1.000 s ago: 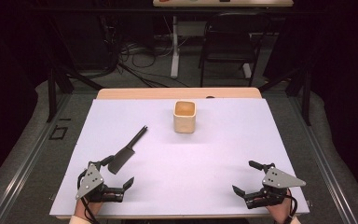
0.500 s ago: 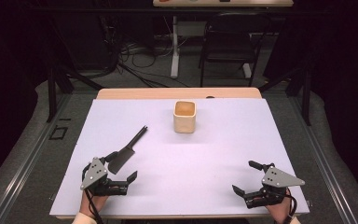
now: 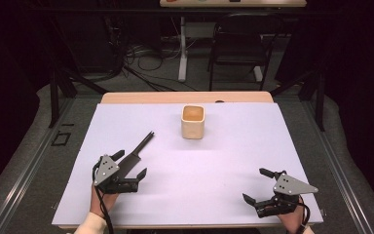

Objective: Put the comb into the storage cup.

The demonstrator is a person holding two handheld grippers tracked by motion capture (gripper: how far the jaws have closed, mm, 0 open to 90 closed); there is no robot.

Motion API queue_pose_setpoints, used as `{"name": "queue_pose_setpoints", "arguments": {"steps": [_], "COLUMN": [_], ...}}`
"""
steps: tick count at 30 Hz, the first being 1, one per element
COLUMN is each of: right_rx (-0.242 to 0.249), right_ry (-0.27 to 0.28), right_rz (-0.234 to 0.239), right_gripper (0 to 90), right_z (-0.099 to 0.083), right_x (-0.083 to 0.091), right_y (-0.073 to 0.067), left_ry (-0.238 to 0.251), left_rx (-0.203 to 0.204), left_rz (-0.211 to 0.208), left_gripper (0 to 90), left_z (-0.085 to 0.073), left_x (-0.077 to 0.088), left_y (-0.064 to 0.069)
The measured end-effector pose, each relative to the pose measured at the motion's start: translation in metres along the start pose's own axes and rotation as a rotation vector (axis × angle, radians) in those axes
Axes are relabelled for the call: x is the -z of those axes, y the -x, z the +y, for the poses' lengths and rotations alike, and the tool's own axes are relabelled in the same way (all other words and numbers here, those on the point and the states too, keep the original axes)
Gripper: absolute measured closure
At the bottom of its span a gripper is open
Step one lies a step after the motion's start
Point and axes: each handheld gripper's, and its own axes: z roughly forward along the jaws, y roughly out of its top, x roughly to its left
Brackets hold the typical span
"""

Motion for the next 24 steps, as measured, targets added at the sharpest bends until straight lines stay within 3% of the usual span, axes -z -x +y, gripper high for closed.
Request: {"name": "queue_pose_setpoints", "arguments": {"steps": [24], "right_rx": [0.002], "right_ry": [-0.010], "right_rz": [0.008], "right_gripper": [0.0], "right_z": [0.000], "right_x": [-0.001], "right_y": [0.000], "left_ry": [-0.066], "left_rx": [-0.001], "left_rz": [0.074], "left_gripper": [0.2], "left_z": [0.015], "left_x": [-0.033], "left_y": [-0.017]}}
